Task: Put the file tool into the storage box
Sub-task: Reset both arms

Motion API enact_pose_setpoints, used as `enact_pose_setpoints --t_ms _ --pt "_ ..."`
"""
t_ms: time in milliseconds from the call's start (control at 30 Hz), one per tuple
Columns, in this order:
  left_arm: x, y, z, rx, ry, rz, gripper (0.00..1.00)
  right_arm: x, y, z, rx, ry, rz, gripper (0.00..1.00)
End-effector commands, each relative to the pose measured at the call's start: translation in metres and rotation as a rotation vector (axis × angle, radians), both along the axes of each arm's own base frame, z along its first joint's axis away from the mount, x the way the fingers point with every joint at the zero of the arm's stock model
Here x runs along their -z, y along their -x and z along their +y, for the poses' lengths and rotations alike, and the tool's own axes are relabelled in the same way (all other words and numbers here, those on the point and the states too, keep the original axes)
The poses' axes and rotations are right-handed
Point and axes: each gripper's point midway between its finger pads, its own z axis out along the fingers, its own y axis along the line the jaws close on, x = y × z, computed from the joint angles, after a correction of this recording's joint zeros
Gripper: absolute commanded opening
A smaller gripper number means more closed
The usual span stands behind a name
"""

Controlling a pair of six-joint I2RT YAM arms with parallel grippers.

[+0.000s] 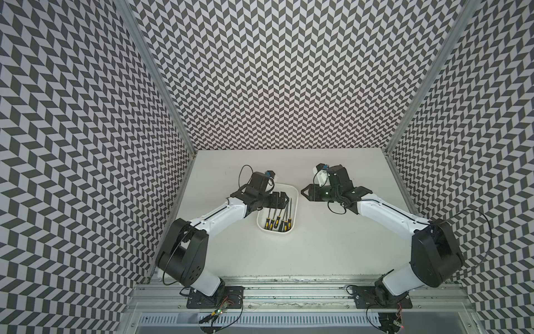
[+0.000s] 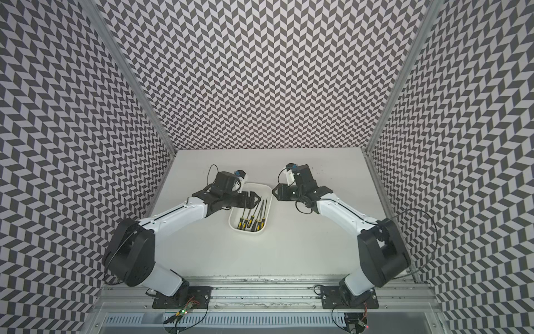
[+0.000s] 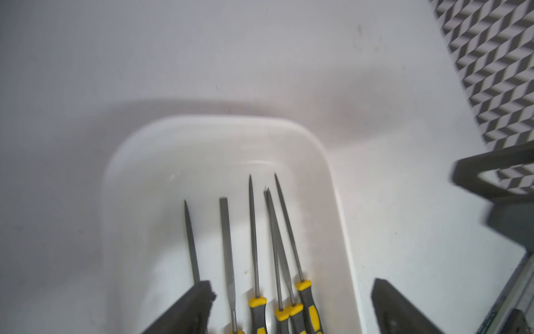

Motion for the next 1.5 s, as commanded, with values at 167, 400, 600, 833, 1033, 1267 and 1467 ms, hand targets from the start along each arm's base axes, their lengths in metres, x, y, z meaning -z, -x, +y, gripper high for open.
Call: enact_pose_setpoints --t_ms 167,400,600,833,1033,1267,1467 --pt "-0.064 -0.059 0.143 -0.462 -0.087 -0.235 1.00 -0.028 -0.043 -0.143 0.564 0.352 -0.396 1.00" --pt "-0.038 -0.060 0.232 -0.721 -0.274 -0.381 1.00 -0.017 -0.039 -0.203 0.774 0.545 -0.580 0.99" --pt "-0.018 -0.042 0.269 -0.857 -0.409 -0.458 1.00 -0.025 -0.064 -0.216 0.791 0.625 -0.731 1.00" --pt "-0.003 -0.047 0.296 -0.907 -0.410 -0.421 1.00 0.020 -0.091 -0.231 0.683 0.745 -0.543 0.99" --pt "0.006 -0.047 0.307 -0.915 -0.362 -0.504 1.00 0.020 -0.051 -0.249 0.746 0.575 -0.664 1.00" --pt "0.015 -0.050 0.270 -0.735 -0.276 -0.617 1.00 -0.008 0.026 -0.255 0.756 0.377 -0.976 1.00" --pt "0.014 -0.026 0.230 -0.568 -0.294 -0.768 1.00 0.005 -0.011 -0.246 0.685 0.418 -0.859 0.99"
